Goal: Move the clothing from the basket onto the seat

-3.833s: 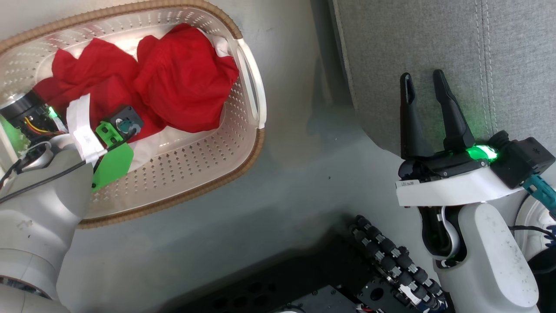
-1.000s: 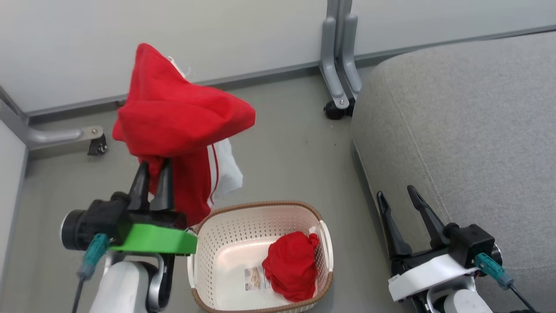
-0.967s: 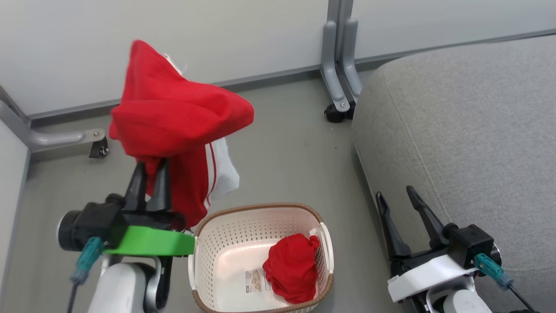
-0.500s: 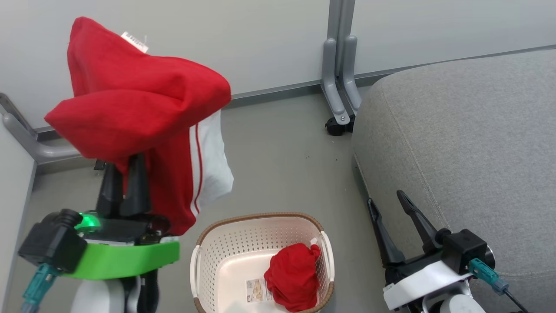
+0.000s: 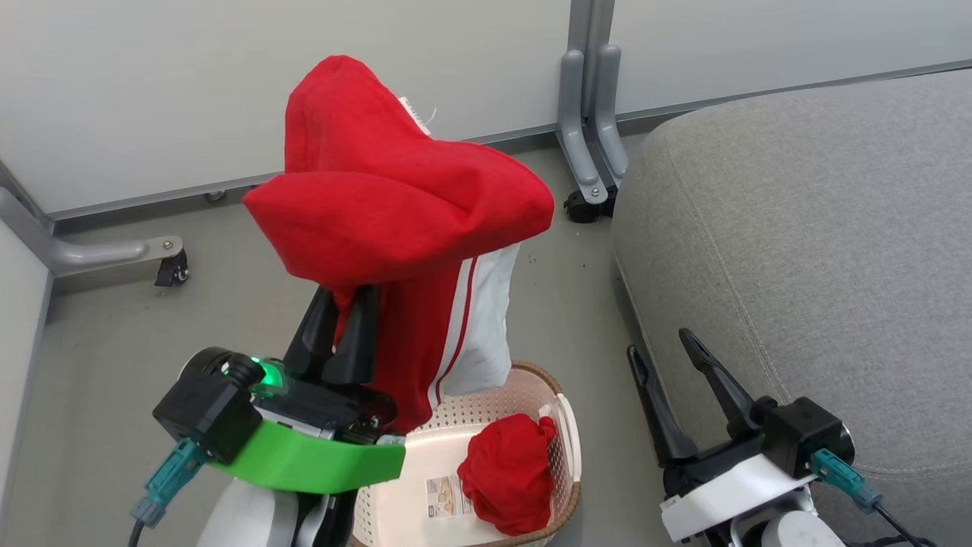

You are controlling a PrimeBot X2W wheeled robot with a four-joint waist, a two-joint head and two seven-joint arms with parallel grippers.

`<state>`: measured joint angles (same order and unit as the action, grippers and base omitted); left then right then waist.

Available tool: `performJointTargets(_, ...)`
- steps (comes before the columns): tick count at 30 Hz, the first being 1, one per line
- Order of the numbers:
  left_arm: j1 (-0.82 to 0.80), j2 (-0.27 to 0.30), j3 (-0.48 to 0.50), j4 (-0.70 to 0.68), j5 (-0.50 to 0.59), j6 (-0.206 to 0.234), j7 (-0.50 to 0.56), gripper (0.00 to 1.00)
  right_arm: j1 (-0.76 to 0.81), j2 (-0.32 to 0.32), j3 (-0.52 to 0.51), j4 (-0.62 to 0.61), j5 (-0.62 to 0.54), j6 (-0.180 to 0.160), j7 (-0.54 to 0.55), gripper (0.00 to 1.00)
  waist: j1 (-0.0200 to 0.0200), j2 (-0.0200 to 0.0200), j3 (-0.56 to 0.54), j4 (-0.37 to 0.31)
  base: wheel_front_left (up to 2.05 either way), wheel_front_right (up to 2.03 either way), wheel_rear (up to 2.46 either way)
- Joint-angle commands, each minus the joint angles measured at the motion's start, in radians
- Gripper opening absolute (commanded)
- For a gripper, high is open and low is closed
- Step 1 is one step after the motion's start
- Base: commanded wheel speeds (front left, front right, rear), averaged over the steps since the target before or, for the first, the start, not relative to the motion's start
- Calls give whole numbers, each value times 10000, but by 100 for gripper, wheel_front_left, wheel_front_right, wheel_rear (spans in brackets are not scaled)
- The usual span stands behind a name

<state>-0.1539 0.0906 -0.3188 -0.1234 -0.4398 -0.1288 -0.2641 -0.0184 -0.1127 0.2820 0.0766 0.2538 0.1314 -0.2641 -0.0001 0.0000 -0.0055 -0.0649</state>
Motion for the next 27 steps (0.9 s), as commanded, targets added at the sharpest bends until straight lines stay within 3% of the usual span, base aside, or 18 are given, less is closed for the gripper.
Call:
performJointTargets(1, -162, 93, 25, -1, -87, -27, -5, 0, -108, -49, 28, -8, 80, -13, -7, 100, 1, 0, 18, -29, 0, 0, 0)
performJointTargets(27, -136, 150, -119, 90, -176, -28, -7, 0, -96, -145, 217, -73, 233, -13, -7, 100, 1, 0, 77, -113, 0, 0, 0)
